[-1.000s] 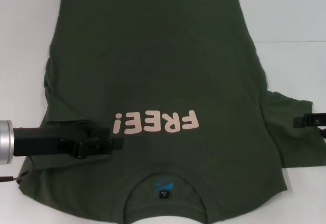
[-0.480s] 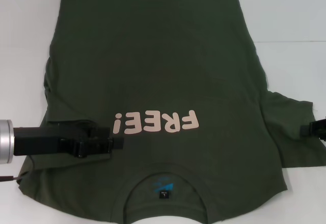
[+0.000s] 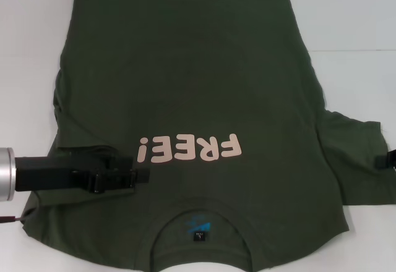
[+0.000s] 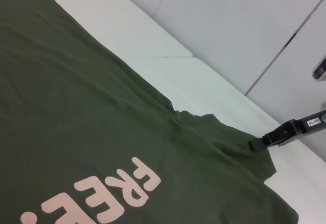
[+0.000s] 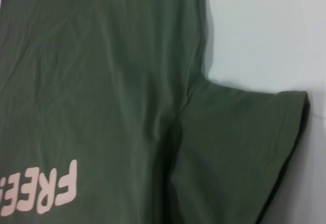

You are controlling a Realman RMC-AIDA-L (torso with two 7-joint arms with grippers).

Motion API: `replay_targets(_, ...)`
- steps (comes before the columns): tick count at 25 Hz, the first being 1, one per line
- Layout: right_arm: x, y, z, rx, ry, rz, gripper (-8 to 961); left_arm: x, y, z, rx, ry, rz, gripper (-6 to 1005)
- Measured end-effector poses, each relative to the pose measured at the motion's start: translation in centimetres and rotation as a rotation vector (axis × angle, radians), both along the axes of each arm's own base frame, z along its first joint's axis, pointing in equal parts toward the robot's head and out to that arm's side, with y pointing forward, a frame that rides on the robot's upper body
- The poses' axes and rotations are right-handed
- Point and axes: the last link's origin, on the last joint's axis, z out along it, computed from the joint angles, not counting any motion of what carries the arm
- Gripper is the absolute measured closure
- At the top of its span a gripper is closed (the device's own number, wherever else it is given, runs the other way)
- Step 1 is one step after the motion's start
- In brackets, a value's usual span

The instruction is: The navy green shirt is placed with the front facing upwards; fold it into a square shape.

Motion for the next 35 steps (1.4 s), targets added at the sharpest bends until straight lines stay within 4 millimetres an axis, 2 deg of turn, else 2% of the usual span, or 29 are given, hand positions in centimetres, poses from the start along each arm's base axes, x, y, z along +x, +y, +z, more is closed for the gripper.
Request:
replay_targets(8,0.8,0.8,1.5,0.061,-0.094,0.011,937,0.1,0.2,0.2,0.004,-0.019,0.038,384)
replay_targets(17,1.1,1.8,3.2,0.121,-0.111,-0.035,937,-0.6,0.6,2.0,0.082,-0.099,0.134,384)
replay_targets(27,-1.4,4.5,4.7,0.149,-0.087,-0.032,936,-1.2,0.4,2.7,0.115,-0.126,0.164,385)
replay_targets(35,-3.6,6.0,5.0,0.167,-0.033,0.019,936,-1.2,0.4,2.9,0.122,-0.133,0.164,385)
